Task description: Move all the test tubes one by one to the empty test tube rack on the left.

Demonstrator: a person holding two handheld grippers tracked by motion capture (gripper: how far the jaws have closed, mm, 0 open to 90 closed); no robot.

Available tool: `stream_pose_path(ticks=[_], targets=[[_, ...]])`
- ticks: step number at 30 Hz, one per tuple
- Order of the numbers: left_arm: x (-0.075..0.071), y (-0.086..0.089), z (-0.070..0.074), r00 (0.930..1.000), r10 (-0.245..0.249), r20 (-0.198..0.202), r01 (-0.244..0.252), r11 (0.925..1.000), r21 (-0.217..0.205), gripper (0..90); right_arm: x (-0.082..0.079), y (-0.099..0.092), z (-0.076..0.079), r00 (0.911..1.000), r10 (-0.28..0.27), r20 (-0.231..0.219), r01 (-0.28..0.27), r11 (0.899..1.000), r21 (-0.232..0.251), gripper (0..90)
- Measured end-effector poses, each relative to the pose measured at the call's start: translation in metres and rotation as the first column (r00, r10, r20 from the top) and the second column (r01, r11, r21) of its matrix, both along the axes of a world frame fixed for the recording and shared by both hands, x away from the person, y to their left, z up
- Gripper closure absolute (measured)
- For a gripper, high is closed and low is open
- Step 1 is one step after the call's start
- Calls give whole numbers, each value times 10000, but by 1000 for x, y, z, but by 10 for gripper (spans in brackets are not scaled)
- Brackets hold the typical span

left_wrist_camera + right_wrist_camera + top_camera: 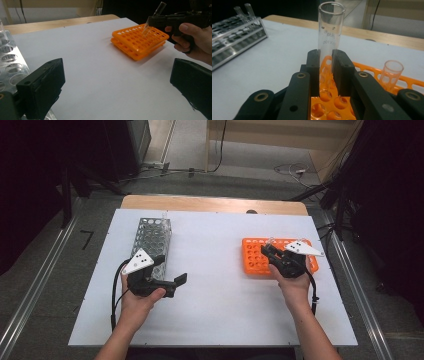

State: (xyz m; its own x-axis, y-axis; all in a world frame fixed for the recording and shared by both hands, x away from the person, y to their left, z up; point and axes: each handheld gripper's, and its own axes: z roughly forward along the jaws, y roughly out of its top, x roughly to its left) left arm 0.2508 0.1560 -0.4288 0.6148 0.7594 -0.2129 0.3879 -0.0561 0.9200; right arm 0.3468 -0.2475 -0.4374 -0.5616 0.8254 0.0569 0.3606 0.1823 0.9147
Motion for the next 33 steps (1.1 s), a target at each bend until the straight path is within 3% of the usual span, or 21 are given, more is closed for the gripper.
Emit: stream_pose_path(ticks=[8, 12, 16, 20, 26, 33], targets=[[-3, -3, 5, 9998, -89, 180, 91, 9999, -97, 16, -15, 18, 16, 9966, 756, 319, -753, 9971, -113, 741], [-5, -5, 8, 9993, -243, 286, 245, 9997, -70, 30, -26, 38, 17, 9910, 1243, 504, -1199, 9893, -831, 741], [-6, -9, 11, 9982, -513, 310, 516, 9986, -90, 68, -34, 58, 13, 9815, 1831, 560, -1742, 9753, -1361, 741], [-7, -15, 12, 9966, -771, 302, 773, 9970, -66, 110, -43, 76, 9, 9717, 2321, 428, -2234, 9630, -1506, 742], [-9, -25, 14, 9932, -1133, 269, 1135, 9935, -54, 168, -59, 102, 3, 9524, 3014, 453, -2845, 9326, -2222, 742], [-12, -44, 14, 9921, -1251, 117, 1246, 9914, 402, 299, -70, 120, -2, 9370, 3471, 407, -3232, 9049, -2770, 742]])
